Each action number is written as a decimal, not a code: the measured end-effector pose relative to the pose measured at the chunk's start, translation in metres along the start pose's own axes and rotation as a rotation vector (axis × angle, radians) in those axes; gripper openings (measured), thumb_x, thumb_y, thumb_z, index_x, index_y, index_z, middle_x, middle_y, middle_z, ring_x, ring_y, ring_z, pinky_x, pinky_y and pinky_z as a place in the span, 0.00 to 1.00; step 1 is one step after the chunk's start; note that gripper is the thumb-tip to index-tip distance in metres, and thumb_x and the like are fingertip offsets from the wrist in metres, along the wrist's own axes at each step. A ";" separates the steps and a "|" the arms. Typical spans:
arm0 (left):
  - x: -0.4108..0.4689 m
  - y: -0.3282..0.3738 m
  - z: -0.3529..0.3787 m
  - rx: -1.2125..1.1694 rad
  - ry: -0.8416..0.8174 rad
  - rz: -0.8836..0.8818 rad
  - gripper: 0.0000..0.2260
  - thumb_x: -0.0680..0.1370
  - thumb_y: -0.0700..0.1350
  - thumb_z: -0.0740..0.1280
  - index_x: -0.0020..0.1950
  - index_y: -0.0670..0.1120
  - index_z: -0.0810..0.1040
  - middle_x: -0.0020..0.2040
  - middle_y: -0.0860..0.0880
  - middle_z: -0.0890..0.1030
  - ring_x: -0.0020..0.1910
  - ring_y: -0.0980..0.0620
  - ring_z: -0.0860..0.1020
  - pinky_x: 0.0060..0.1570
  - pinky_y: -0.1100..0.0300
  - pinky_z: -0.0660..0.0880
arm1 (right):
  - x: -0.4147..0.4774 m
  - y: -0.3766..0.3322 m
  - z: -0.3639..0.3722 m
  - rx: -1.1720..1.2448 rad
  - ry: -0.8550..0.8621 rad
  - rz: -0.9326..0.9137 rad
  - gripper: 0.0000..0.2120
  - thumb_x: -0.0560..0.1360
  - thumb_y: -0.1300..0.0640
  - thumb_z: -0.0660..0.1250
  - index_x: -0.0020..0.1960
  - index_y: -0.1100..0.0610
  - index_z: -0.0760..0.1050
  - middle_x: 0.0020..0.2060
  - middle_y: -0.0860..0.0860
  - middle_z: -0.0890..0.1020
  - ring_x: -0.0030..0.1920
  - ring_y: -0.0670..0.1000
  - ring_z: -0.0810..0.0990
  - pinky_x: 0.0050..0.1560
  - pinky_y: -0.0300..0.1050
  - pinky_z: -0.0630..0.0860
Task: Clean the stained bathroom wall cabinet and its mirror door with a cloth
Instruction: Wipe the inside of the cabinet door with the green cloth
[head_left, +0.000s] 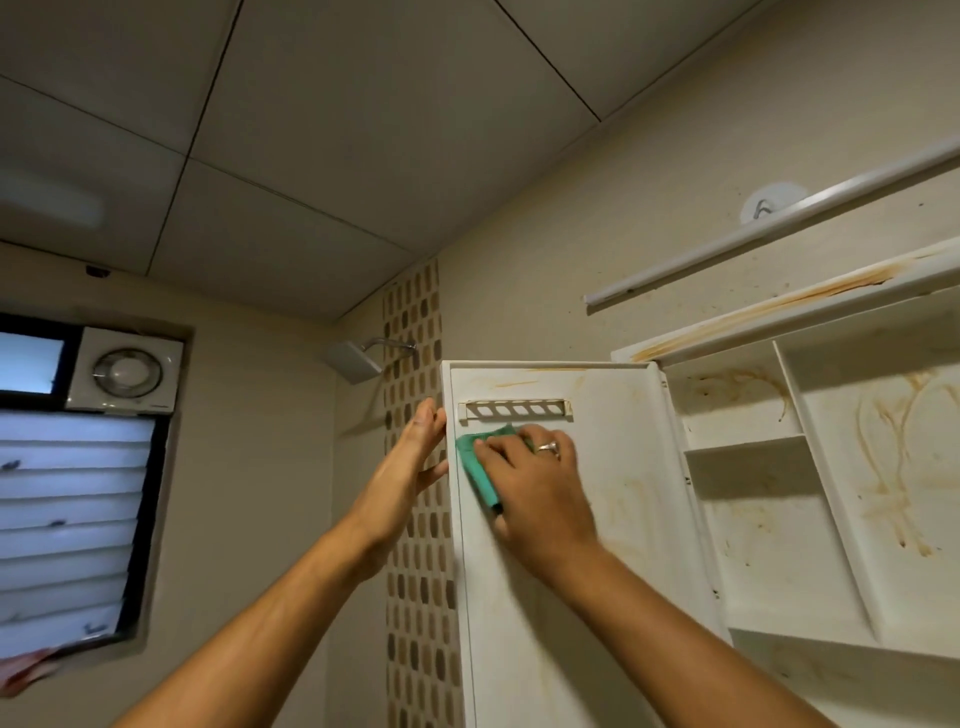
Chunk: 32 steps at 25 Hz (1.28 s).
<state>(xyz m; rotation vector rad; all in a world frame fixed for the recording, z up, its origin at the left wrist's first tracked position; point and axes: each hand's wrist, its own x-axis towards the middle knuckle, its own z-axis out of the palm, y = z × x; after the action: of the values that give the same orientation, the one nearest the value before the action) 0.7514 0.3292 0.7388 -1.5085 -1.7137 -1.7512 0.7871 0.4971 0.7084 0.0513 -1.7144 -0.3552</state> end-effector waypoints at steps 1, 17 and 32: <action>-0.001 -0.001 -0.002 0.012 -0.017 -0.003 0.19 0.78 0.70 0.50 0.69 0.72 0.59 0.63 0.76 0.71 0.64 0.75 0.70 0.62 0.70 0.69 | -0.006 0.025 0.002 -0.087 -0.017 0.018 0.24 0.72 0.55 0.72 0.68 0.55 0.76 0.61 0.53 0.81 0.64 0.59 0.74 0.65 0.59 0.68; -0.013 0.003 0.003 -0.014 -0.039 -0.007 0.13 0.81 0.65 0.46 0.63 0.74 0.64 0.58 0.81 0.72 0.62 0.79 0.69 0.58 0.75 0.69 | -0.009 0.001 0.003 0.255 0.027 0.528 0.27 0.74 0.64 0.70 0.72 0.54 0.72 0.59 0.50 0.74 0.58 0.52 0.73 0.55 0.46 0.78; -0.021 -0.010 0.012 -0.021 -0.039 -0.007 0.14 0.83 0.63 0.44 0.65 0.73 0.62 0.56 0.83 0.72 0.61 0.80 0.70 0.61 0.72 0.64 | -0.054 -0.028 0.013 0.278 -0.017 0.183 0.25 0.73 0.63 0.70 0.70 0.53 0.75 0.55 0.50 0.76 0.54 0.53 0.75 0.50 0.47 0.78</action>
<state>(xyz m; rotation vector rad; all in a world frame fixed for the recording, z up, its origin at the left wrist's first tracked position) 0.7583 0.3325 0.7136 -1.5575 -1.7262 -1.7597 0.7792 0.4858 0.6475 0.0934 -1.7595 0.0200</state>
